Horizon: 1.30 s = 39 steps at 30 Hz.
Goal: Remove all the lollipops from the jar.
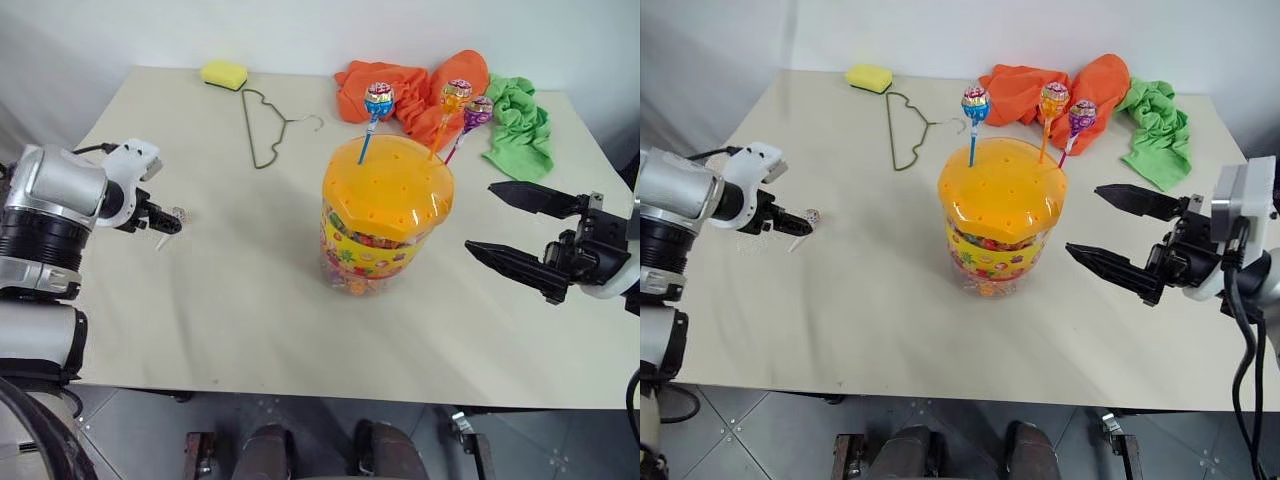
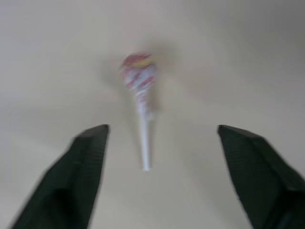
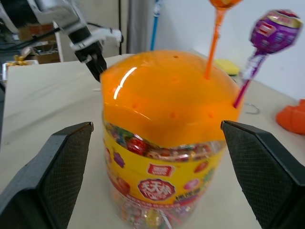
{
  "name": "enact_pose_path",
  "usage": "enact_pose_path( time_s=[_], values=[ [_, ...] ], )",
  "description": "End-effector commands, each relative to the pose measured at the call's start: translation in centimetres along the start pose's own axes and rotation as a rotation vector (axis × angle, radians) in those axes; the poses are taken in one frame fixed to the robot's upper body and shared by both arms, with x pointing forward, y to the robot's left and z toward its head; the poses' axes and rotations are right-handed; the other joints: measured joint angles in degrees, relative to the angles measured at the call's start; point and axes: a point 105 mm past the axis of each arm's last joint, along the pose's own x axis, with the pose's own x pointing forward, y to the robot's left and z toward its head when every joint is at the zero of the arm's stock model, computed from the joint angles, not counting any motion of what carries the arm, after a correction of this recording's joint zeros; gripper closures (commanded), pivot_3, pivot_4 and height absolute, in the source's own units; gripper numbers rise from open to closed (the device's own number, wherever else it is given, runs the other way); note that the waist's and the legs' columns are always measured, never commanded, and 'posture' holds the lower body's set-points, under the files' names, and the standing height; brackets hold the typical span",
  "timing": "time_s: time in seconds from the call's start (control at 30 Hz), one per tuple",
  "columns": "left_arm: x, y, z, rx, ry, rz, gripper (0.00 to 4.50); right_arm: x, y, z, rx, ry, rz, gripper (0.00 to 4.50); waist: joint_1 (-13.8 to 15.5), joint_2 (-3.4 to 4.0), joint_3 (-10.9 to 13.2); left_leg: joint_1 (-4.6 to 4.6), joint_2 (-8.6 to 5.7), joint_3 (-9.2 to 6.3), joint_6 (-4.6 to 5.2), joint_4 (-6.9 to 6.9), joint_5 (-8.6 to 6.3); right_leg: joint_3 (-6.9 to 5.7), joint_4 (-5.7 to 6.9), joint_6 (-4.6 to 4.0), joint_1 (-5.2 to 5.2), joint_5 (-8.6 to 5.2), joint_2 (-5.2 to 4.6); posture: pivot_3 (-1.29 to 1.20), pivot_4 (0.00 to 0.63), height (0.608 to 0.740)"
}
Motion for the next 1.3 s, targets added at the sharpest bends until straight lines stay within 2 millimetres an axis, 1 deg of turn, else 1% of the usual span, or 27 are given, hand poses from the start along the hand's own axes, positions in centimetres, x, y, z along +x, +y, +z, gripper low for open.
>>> enact_pose_path(
  time_s=[0.03, 0.07, 0.1, 0.13, 0.17, 0.23, 0.3, 0.33, 0.4, 0.43, 0.5, 0.6, 0.67, 0.77, 0.9, 0.97, 1.07, 1.3],
  values=[
    [-3.7, -2.7, 5.0, 0.158, -0.218, -0.112, 0.02, -0.5, 0.0, 1.4, -0.064, -0.014, -0.019, 0.00, 0.03, 0.00, 0.00, 0.00, -0.01, -0.01, 0.00, 0.04, 0.00, 0.01, 0.02, 0.00, 0.01, 0.00, -0.01, 0.00, 0.150, 0.740],
    [-4.1, -3.7, 6.3, 0.202, -0.294, -0.161, 0.02, -0.6, 0.0, 1.4, -0.066, -0.014, -0.023, 0.00, 0.07, 0.02, -0.01, 0.00, -0.04, -0.01, 0.01, 0.03, 0.00, 0.01, 0.02, 0.00, 0.02, 0.00, -0.06, 0.00, 0.150, 0.740],
    [-4.7, -5.3, 8.2, 0.244, -0.431, -0.245, 0.02, -0.6, 0.0, 1.4, -0.069, -0.014, -0.027, 0.00, 0.12, 0.03, -0.01, 0.01, -0.04, -0.01, 0.00, 0.04, 0.00, 0.01, 0.03, 0.00, 0.02, 0.00, -0.07, 0.00, 0.150, 0.740],
    [-5.4, -6.6, 9.4, 0.258, -0.534, -0.329, 0.02, -0.6, 0.0, 1.4, -0.074, -0.016, -0.033, 0.00, 0.33, 0.03, -0.02, 0.03, -0.03, -0.03, 0.00, 0.07, 0.00, 0.01, 0.09, 0.00, 0.03, 0.00, -0.08, 0.00, 0.150, 0.740],
    [-5.8, -7.8, 9.9, 0.303, -0.599, -0.405, 0.02, -0.7, 0.0, 1.5, -0.078, -0.017, -0.040, 0.00, 0.46, 0.03, -0.01, 0.02, -0.02, -0.08, 0.01, 0.14, 0.00, -0.02, 0.11, 0.00, 0.05, 0.00, -0.09, 0.00, 0.150, 0.740],
    [-6.5, -9.9, 9.9, 0.406, -0.706, -0.557, 0.02, -0.7, 0.1, 1.6, -0.083, -0.019, -0.049, 0.00, 0.20, 0.03, -0.01, -0.01, -0.02, -0.06, 0.01, 0.25, 0.00, 0.00, 0.14, 0.00, 0.05, 0.00, -0.10, 0.00, 0.150, 0.740],
    [-7.4, -11.6, 9.4, 0.470, -0.801, -0.717, 0.02, -0.9, 0.2, 1.7, -0.089, -0.021, -0.060, 0.00, -0.20, 0.03, -0.02, -0.01, -0.01, -0.06, 0.01, 0.26, 0.00, -0.03, 0.21, -0.03, 0.03, -0.01, -0.09, 0.00, 0.150, 0.740],
    [-8.1, -12.5, 9.3, 0.499, -0.872, -0.825, 0.02, -1.0, 0.3, 1.8, -0.090, -0.023, -0.068, 0.00, -0.30, 0.03, -0.01, 0.00, -0.01, -0.05, 0.01, 0.25, 0.00, -0.04, 0.22, -0.04, 0.00, -0.02, -0.09, 0.00, 0.150, 0.740],
    [-9.3, -13.6, 9.2, 0.547, -1.001, -0.994, 0.02, -1.3, 0.3, 1.8, -0.093, -0.026, -0.087, 0.00, -0.24, 0.03, -0.01, -0.01, 0.00, -0.02, 0.01, 0.25, 0.00, -0.05, 0.27, -0.07, -0.04, -0.04, -0.08, 0.00, 0.150, 0.740],
    [-9.5, -13.9, 9.1, 0.577, -1.044, -1.052, 0.02, -1.4, 0.3, 1.7, -0.094, -0.025, -0.093, 0.00, -0.22, 0.03, -0.01, -0.02, 0.01, -0.02, 0.01, 0.26, 0.00, -0.06, 0.29, -0.07, -0.04, -0.04, -0.08, 0.00, 0.150, 0.740],
    [-9.3, -14.8, 9.1, 0.634, -1.081, -1.150, 0.02, -1.5, 0.3, 1.7, -0.095, -0.028, -0.108, 0.00, -0.05, 0.03, -0.01, -0.02, -0.01, -0.01, 0.01, 0.33, 0.00, -0.04, 0.29, -0.07, -0.03, -0.04, -0.09, 0.00, 0.150, 0.740],
    [-8.9, -15.8, 9.6, 0.665, -1.122, -1.237, 0.02, -1.6, 0.4, 1.8, -0.100, -0.040, -0.123, 0.00, 0.33, 0.02, -0.01, -0.02, -0.04, -0.02, 0.03, 0.43, -0.01, -0.05, 0.28, -0.06, 0.05, -0.03, -0.10, 0.00, 0.150, 0.740],
    [-8.4, -16.7, 9.8, 0.677, -1.108, -1.287, 0.02, -1.7, 0.6, 1.8, -0.102, -0.045, -0.133, 0.00, 0.36, 0.02, -0.01, -0.09, -0.03, -0.05, 0.05, 0.53, -0.02, -0.05, 0.28, -0.05, 0.05, -0.03, -0.10, 0.00, 0.150, 0.740],
    [-7.4, -18.0, 9.9, 0.695, -1.063, -1.327, 0.02, -1.8, 0.8, 1.8, -0.098, -0.051, -0.155, 0.00, 0.44, 0.02, -0.01, -0.14, -0.03, -0.09, 0.08, 0.58, -0.04, -0.08, 0.29, -0.05, 0.04, -0.03, -0.10, 0.00, 0.150, 0.740],
    [-5.9, -19.3, 11.7, 0.673, -1.078, -1.297, 0.02, -2.2, 1.3, 1.5, -0.090, -0.052, -0.187, 0.00, 0.77, 0.03, -0.01, -0.22, -0.03, -0.11, 0.11, 0.73, -0.06, -0.12, 0.29, -0.05, 0.04, -0.03, -0.10, 0.00, 0.150, 0.740],
    [-5.6, -19.8, 12.1, 0.681, -1.090, -1.315, 0.02, -2.3, 1.5, 1.4, -0.088, -0.053, -0.198, 0.00, 1.04, 0.02, -0.01, -0.30, -0.03, -0.12, 0.12, 0.79, -0.06, -0.13, 0.28, -0.04, 0.01, -0.02, -0.10, 0.00, 0.150, 0.740],
    [-6.1, -20.1, 12.7, 0.700, -1.163, -1.325, 0.60, -2.4, 1.8, 1.3, -0.089, -0.049, -0.212, 0.00, 1.03, 0.03, -0.01, -0.33, -0.03, -0.11, 0.16, 0.82, -0.08, -0.12, 0.29, -0.03, -0.01, -0.01, -0.10, 0.00, 0.150, 0.740],
    [-5.9, -20.3, 12.9, 0.709, -1.138, -1.326, 2.82, -2.8, 1.9, 1.5, -0.092, -0.043, -0.233, 0.00, 1.14, 0.03, -0.01, -0.33, -0.02, -0.11, 0.16, 0.82, -0.09, -0.13, 0.29, -0.03, -0.02, -0.01, -0.10, 0.00, 0.150, 0.740]
  ],
)
